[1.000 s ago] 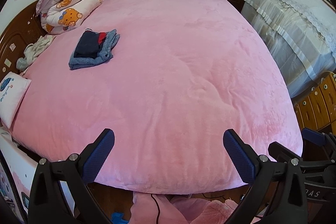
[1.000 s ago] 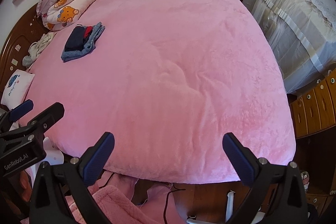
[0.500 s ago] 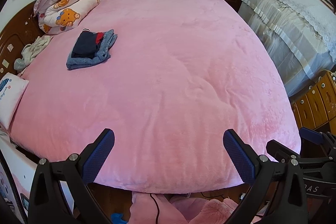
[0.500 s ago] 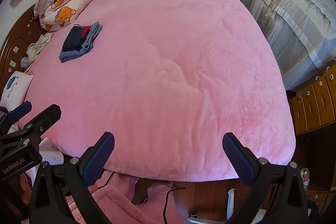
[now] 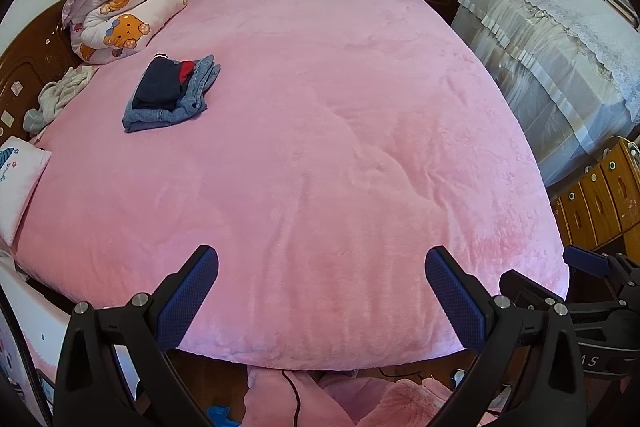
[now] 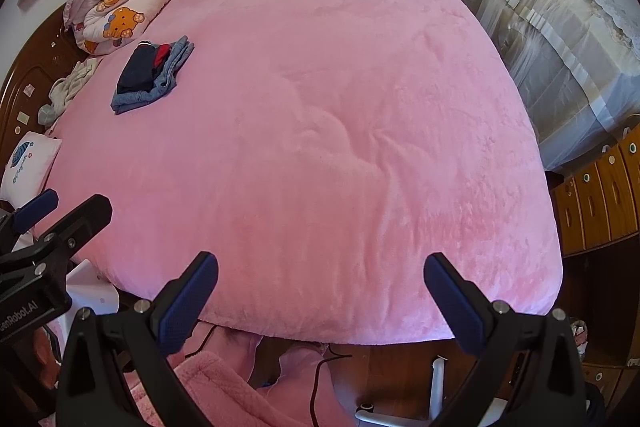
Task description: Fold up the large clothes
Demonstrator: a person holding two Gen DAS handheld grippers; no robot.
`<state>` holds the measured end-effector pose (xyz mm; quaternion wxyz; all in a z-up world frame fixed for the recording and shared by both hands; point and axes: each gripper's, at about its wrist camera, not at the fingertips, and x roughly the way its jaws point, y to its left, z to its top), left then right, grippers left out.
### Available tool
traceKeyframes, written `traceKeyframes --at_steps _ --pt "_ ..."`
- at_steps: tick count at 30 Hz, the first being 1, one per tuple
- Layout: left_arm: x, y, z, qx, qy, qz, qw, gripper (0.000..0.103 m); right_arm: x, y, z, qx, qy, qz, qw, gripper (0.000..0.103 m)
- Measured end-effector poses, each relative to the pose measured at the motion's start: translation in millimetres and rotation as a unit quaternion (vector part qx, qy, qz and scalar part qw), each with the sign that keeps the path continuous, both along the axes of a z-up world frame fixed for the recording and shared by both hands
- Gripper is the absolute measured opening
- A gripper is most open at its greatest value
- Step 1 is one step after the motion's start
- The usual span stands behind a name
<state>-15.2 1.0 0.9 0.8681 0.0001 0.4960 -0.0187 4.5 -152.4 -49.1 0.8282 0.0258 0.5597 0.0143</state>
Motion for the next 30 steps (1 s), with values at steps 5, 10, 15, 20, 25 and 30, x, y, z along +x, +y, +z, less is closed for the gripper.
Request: traceKeyframes --at_steps 5,10,15,20,25,30 --pt "1.4 -1.9 -0.1 0.002 -0.002 -0.002 1.0000 0.102 0.4 0.1 -0.1 0.000 0.000 0.000 1.000 0.103" --pt "3.5 -2.6 1.4 0.003 -0.005 -0.005 1.0000 0.102 1.3 -0.8 -0.4 0.001 -0.001 -0.001 1.000 0.103" --pt "3.7 -3.7 1.2 0.004 -0.005 -0.008 0.9999 0.102 2.4 -1.6 -0.2 0.000 -0.001 -0.001 1.000 0.103" --pt "4.4 -4.7 0.8 0.006 -0.005 -0.011 0.9999 0.102 2.9 -2.0 -0.3 0.000 -0.001 0.000 1.000 0.103" --pt "5.8 -5.9 2.4 0.007 -0.009 -0.018 0.9998 0.102 2.6 -1.8 -0.2 0.000 0.000 -0.001 1.000 0.103" --pt "5.9 -6.0 2.9 0.008 -0.011 -0.020 0.9997 0.102 2.8 -2.1 -0.2 0.000 -0.001 -0.001 1.000 0.103"
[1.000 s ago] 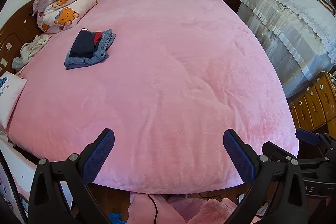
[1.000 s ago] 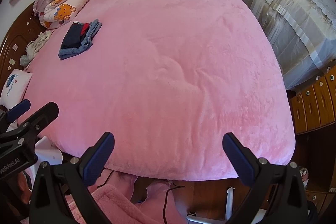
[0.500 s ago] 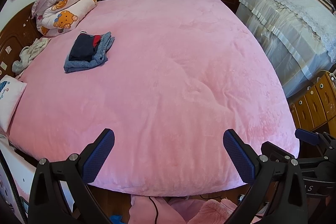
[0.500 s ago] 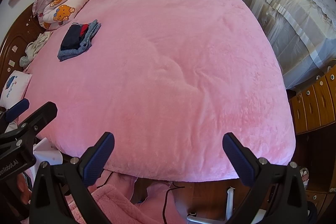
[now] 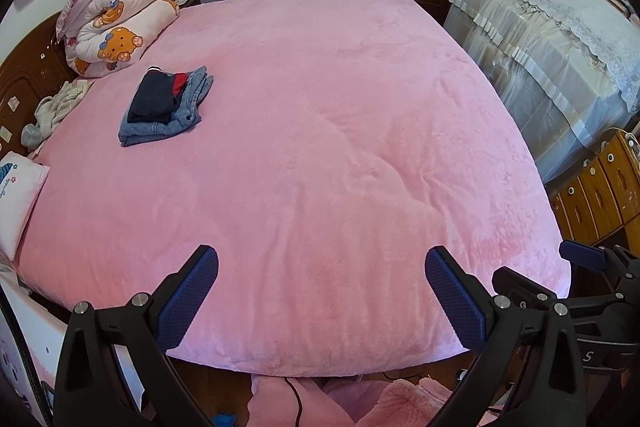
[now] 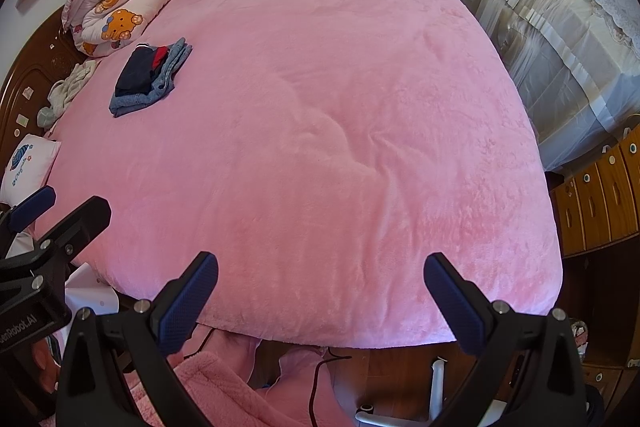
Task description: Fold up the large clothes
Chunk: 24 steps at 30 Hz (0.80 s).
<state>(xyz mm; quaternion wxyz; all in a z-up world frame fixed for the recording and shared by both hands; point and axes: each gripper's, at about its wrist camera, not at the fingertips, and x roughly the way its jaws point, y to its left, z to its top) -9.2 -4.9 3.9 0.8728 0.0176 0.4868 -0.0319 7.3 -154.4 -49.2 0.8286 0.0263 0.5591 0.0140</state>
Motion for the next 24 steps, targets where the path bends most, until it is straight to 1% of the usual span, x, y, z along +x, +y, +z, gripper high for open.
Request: traceKeyframes --at_steps 24 --pt "-1.5 0.0 -0.2 0.001 -0.001 -0.001 1.0000 0.102 2.2 -1.4 -0.4 0.000 0.000 -0.002 1.000 0.103"
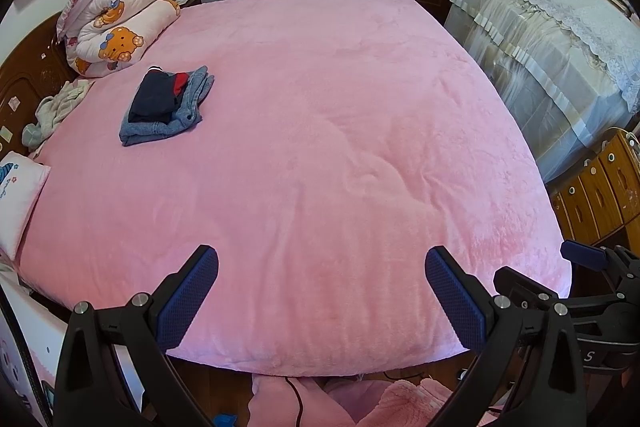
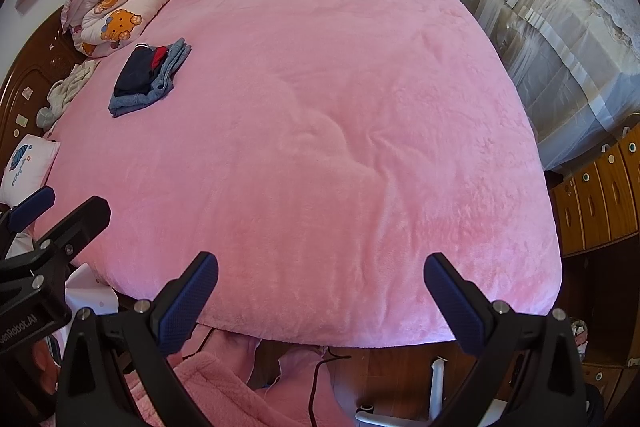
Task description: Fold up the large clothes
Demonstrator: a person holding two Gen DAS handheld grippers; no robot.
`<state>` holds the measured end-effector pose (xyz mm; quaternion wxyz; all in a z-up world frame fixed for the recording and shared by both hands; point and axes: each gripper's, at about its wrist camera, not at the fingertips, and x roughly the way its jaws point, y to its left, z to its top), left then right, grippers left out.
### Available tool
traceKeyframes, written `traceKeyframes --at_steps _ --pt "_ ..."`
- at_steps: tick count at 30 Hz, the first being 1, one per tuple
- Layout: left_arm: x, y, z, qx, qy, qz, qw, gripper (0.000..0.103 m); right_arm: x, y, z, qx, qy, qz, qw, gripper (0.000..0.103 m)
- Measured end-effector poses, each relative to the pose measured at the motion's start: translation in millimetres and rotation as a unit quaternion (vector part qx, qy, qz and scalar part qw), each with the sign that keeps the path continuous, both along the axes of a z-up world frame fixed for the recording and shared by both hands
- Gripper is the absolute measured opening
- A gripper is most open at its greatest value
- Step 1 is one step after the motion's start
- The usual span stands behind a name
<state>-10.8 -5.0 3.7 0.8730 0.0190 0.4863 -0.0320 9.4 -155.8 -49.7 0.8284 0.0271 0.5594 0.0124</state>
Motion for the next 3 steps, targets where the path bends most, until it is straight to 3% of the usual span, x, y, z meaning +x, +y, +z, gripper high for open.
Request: traceKeyframes --at_steps 3 --pt "-0.9 0.8 0.6 0.000 -0.001 0.001 1.0000 0.102 0.2 -0.3 0.0 0.000 0.000 0.000 1.000 0.103"
